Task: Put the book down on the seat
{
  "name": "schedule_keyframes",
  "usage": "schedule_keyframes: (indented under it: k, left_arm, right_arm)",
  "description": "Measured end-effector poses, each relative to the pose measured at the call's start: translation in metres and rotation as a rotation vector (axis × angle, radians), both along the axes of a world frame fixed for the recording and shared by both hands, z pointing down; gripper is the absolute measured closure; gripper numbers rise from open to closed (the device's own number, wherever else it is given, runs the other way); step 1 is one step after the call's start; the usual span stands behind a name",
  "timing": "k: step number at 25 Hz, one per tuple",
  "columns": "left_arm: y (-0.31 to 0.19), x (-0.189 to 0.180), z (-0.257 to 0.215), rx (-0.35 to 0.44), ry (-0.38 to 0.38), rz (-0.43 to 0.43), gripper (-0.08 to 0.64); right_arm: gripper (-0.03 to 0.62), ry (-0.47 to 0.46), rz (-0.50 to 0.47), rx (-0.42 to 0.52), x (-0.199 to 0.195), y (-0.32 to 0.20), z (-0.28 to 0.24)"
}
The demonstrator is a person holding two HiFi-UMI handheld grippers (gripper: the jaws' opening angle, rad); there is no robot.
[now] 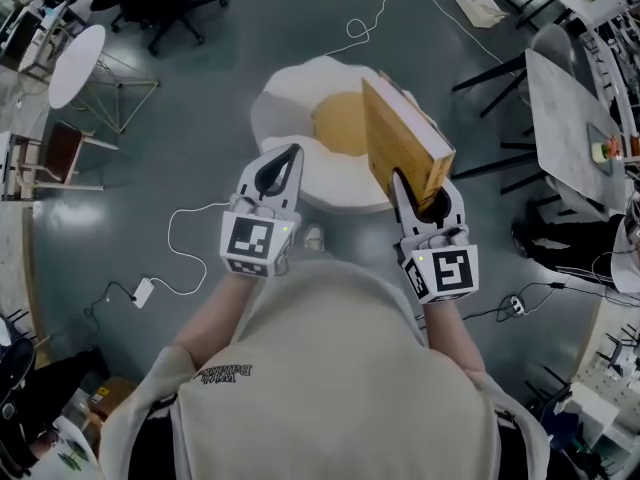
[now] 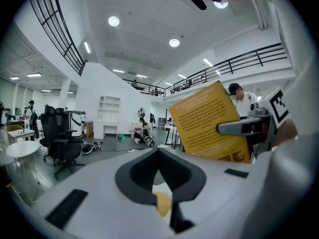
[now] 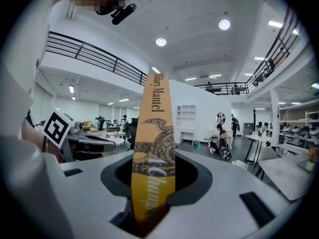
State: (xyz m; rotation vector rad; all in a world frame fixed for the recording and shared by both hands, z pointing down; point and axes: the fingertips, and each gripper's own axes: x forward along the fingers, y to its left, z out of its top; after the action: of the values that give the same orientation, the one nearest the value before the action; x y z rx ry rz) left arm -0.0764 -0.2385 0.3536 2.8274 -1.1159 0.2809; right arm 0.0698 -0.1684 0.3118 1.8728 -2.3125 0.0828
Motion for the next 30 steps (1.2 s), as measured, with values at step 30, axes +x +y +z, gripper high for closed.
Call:
schedule_keyframes:
  k: [30]
  left_arm:
    - [-0.051,0.074,0.040,-0.065,-0.068,-0.068,0.549]
  right_arm:
    - [0.445,0.127,-0.257,-0.205,0.060,-0.084,0.078]
